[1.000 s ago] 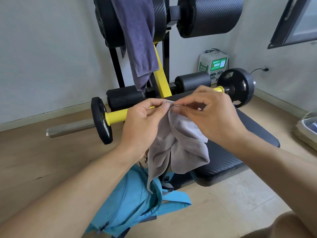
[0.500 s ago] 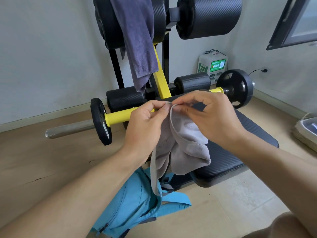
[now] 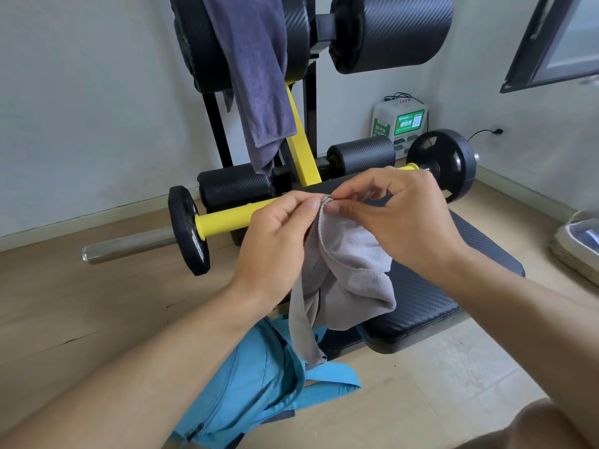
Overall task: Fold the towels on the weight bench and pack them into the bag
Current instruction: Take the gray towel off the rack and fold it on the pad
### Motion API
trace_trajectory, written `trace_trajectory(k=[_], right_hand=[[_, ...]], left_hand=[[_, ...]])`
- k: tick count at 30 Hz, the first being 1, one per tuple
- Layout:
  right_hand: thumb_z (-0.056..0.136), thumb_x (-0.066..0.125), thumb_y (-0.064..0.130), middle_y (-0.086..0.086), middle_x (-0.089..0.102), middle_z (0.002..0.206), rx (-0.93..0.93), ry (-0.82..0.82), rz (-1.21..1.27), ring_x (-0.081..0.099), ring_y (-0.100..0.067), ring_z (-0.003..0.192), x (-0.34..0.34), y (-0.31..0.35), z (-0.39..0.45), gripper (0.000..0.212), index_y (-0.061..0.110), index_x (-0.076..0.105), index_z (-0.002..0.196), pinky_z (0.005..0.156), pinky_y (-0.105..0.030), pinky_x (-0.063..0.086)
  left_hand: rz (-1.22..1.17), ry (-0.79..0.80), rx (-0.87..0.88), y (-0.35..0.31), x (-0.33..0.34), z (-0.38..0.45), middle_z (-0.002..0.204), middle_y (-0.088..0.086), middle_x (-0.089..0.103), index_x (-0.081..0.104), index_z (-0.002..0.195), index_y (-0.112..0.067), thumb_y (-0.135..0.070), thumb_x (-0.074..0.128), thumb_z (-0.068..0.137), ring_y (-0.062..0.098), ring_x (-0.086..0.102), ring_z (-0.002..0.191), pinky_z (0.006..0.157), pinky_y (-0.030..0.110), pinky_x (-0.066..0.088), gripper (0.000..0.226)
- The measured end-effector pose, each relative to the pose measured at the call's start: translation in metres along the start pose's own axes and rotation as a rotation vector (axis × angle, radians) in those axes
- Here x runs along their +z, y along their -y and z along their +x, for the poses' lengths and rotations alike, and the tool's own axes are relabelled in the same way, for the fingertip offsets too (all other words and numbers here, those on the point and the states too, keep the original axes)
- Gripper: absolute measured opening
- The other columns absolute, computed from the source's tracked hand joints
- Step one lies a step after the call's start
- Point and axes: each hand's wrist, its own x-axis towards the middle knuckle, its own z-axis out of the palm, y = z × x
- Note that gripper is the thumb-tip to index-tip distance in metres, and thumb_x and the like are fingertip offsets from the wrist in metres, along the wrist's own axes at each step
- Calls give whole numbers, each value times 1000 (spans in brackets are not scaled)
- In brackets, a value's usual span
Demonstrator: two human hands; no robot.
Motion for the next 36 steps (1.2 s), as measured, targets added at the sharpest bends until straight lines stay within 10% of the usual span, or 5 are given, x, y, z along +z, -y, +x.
trace_trajectory(k=[3,15,25,36], right_hand=[[76,85,33,13,72,73,-15,-3,-16,60,2,70,-1,-1,-1,10,28,78,82,66,-11,44],[71,88,42,7,65,71,113,300,-257,51,-3,61,-8,-20,2,26,29,67,79,54,-22,37],[83,80,34,15,64,88,-1,379,-366,56,-4,91,-1,-19,-3,15,31,66,87,82,-33,47],[105,49,26,0,70,96,-65,653,-131,65,-22,86,35,7,-27,18,33,58,119,75,-43,53]], left_hand=[[26,23,12,-1,0,-1,93,33,68,77,97,-26,-53,66,88,44,65,81,93,60,53,30],[-91,-304,-76,9,-31,29,88,-7,74,77,81,-27,-31,67,97,9,64,90,89,28,49,20],[93,-656,-75,33,-90,48,73,-11,55,68,95,-19,-35,58,102,6,47,71,76,25,43,20],[128,-882,1,26,-116,57,69,-13,49,65,98,-12,-36,55,103,-1,43,60,69,19,40,27]])
